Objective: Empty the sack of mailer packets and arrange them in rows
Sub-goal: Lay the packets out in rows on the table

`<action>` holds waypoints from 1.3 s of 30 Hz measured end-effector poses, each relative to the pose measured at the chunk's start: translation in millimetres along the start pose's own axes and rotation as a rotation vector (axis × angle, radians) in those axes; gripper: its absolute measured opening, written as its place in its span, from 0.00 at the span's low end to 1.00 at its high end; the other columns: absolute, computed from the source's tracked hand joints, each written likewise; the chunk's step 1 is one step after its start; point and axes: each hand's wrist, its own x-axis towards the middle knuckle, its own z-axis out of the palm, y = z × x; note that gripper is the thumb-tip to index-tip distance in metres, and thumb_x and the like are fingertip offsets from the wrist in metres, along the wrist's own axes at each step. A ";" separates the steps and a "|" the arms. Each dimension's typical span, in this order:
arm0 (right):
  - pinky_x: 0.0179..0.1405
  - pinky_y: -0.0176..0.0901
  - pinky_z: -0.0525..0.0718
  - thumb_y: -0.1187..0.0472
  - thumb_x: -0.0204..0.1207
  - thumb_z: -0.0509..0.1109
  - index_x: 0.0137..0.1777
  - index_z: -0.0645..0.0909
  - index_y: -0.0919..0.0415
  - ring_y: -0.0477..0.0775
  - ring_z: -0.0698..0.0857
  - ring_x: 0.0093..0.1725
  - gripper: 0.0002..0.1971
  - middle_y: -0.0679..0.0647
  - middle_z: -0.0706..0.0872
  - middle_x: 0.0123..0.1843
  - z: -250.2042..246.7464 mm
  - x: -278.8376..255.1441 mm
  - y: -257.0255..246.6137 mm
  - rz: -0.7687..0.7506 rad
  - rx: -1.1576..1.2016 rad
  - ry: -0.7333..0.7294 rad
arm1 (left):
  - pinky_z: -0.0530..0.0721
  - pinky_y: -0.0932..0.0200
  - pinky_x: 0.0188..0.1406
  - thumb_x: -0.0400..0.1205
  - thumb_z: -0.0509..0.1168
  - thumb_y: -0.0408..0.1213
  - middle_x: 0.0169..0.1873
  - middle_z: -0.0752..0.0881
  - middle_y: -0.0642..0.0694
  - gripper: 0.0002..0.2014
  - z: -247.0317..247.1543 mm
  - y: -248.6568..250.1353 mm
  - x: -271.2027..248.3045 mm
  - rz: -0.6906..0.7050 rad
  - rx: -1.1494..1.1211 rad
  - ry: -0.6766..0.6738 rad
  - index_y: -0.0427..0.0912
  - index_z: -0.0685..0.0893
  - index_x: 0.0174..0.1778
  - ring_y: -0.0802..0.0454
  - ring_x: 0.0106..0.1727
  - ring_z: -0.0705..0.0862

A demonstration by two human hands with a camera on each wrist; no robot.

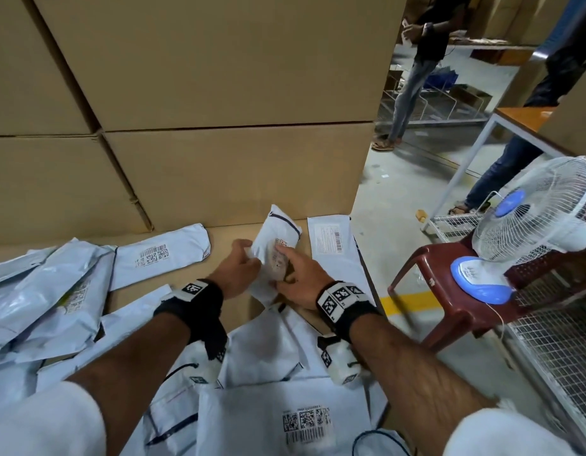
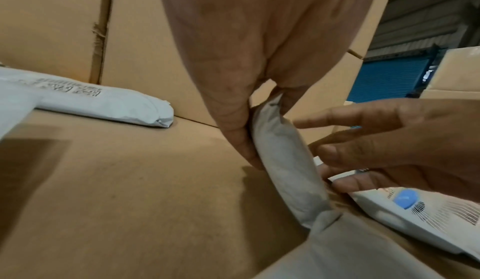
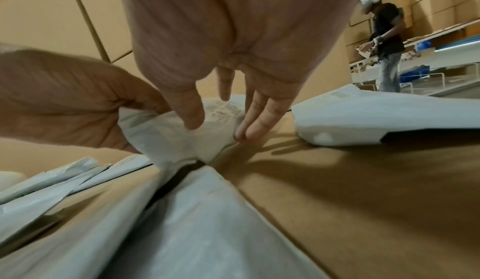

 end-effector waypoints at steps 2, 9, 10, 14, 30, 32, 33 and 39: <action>0.66 0.50 0.83 0.54 0.75 0.74 0.78 0.75 0.46 0.56 0.84 0.66 0.30 0.54 0.81 0.72 -4.2 -0.7 3.9 0.016 -0.145 0.153 | 0.73 0.58 0.28 0.83 0.59 0.28 0.29 0.77 0.44 0.21 -2.5 -3.5 2.6 -0.007 0.009 0.011 0.46 0.61 0.70 0.50 0.28 0.76; 0.86 0.64 0.51 0.44 0.81 0.63 0.87 0.57 0.38 0.65 0.48 0.88 0.35 0.61 0.43 0.91 -22.6 -17.8 54.1 0.346 -0.552 0.050 | 0.72 0.59 0.24 0.86 0.58 0.27 0.34 0.78 0.41 0.13 2.9 -10.4 1.1 -0.017 -0.146 0.039 0.52 0.73 0.56 0.52 0.28 0.74; 0.86 0.64 0.51 0.45 0.82 0.62 0.87 0.57 0.38 0.64 0.49 0.88 0.33 0.60 0.43 0.91 -21.6 -19.7 57.2 0.303 -0.559 0.047 | 0.76 0.60 0.27 0.86 0.63 0.31 0.40 0.80 0.42 0.10 7.4 -8.2 -1.9 -0.037 -0.156 -0.003 0.50 0.75 0.58 0.52 0.33 0.78; 0.86 0.64 0.50 0.45 0.84 0.61 0.87 0.56 0.39 0.63 0.48 0.89 0.32 0.61 0.42 0.91 -19.0 -24.8 58.4 0.252 -0.568 0.039 | 0.77 0.49 0.69 0.65 0.80 0.55 0.70 0.72 0.42 0.48 21.0 -7.4 -0.4 0.083 0.414 -0.167 0.49 0.64 0.79 0.42 0.69 0.75; 0.85 0.56 0.62 0.47 0.82 0.65 0.86 0.62 0.48 0.62 0.59 0.86 0.32 0.59 0.57 0.88 -36.1 -58.9 17.2 0.175 -0.387 0.155 | 0.72 0.43 0.74 0.78 0.67 0.63 0.74 0.73 0.43 0.39 3.6 0.8 -34.4 0.132 0.811 -0.150 0.52 0.64 0.83 0.40 0.76 0.71; 0.73 0.57 0.77 0.41 0.76 0.66 0.75 0.73 0.44 0.59 0.76 0.75 0.27 0.54 0.74 0.75 -36.6 -76.8 11.9 0.165 -0.343 0.097 | 0.77 0.48 0.65 0.75 0.69 0.65 0.67 0.79 0.46 0.37 -3.6 -0.2 -52.3 0.099 0.860 -0.226 0.53 0.71 0.77 0.43 0.68 0.78; 0.67 0.56 0.82 0.37 0.73 0.66 0.71 0.75 0.43 0.58 0.81 0.68 0.26 0.52 0.77 0.68 -35.5 -86.0 9.4 0.187 -0.351 0.001 | 0.77 0.50 0.61 0.73 0.69 0.67 0.66 0.81 0.47 0.38 -5.9 -1.2 -61.5 0.082 0.893 -0.278 0.51 0.72 0.75 0.44 0.66 0.80; 0.66 0.56 0.82 0.37 0.66 0.78 0.75 0.71 0.46 0.61 0.80 0.70 0.38 0.53 0.79 0.71 -1.9 -129.5 7.1 0.170 -0.560 -0.216 | 0.81 0.46 0.62 0.70 0.74 0.64 0.65 0.81 0.45 0.38 -7.9 -18.8 -100.1 0.047 0.988 -0.354 0.49 0.72 0.70 0.41 0.62 0.81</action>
